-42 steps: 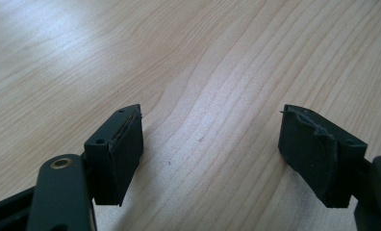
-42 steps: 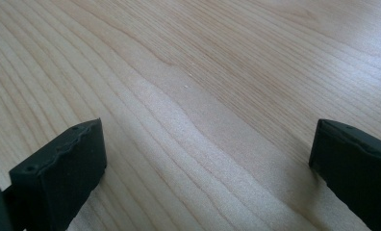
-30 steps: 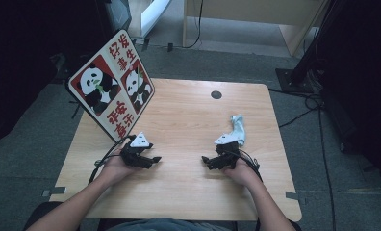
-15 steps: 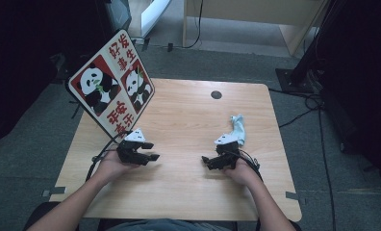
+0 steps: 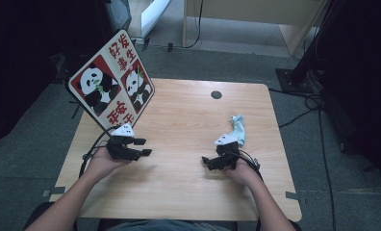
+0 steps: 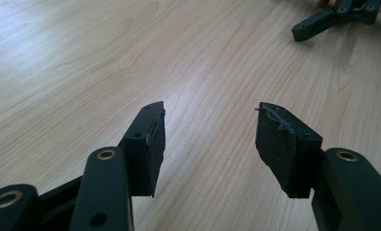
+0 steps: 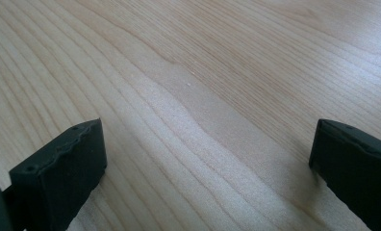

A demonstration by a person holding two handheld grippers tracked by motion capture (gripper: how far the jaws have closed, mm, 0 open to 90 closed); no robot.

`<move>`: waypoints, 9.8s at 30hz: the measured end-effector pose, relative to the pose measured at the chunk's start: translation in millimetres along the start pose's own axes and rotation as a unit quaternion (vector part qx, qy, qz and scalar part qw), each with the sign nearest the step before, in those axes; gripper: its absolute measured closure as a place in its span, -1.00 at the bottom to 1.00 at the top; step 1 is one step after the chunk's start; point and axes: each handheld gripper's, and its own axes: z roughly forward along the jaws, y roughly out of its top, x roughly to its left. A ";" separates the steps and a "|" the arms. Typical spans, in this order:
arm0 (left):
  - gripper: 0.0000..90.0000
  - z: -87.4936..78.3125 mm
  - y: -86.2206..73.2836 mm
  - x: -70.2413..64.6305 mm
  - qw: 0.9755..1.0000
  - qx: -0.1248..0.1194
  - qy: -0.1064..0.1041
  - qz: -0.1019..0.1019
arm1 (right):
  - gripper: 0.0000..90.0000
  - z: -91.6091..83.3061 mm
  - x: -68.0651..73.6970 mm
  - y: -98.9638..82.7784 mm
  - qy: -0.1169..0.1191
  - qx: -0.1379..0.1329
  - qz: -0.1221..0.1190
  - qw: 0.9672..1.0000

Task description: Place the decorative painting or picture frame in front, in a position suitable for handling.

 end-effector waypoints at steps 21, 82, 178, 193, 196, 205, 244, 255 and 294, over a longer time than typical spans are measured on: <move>0.00 -52.5 -19.6 8.0 0.998 -0.021 0.038 -0.037 | -1.00 2.0 0.2 2.3 0.004 0.002 -0.005 1.000; 0.06 -175.7 72.2 82.2 0.980 -0.072 0.156 -0.097 | -1.00 1.9 0.6 2.2 0.004 0.002 -0.005 1.000; 0.81 -130.2 244.8 119.1 0.970 0.174 0.053 -0.163 | -1.00 -0.8 3.6 -0.3 0.011 0.003 -0.009 1.000; 0.80 -105.2 250.1 59.0 0.977 0.171 0.000 -0.124 | -1.00 -0.8 3.6 -0.3 0.011 0.003 -0.009 1.000; 0.80 -100.1 250.0 51.2 0.977 0.176 0.003 -0.117 | -1.00 -0.8 3.6 -0.3 0.010 0.003 -0.008 1.000; 0.80 -83.9 248.5 37.2 0.977 0.193 -0.006 -0.095 | -1.00 -0.8 3.7 -0.3 0.010 0.004 -0.008 1.000; 0.20 -81.5 243.6 35.0 0.985 0.155 -0.013 -0.070 | -1.00 0.2 0.2 0.5 0.021 0.002 -0.022 1.000; 0.00 -102.9 226.3 41.7 0.992 0.112 -0.019 -0.060 | -1.00 1.5 1.8 1.9 0.013 0.003 -0.014 1.000; -0.11 -168.4 121.5 23.9 0.999 -0.005 0.023 -0.037 | -0.58 -34.4 -38.2 31.6 0.000 -0.062 0.077 0.995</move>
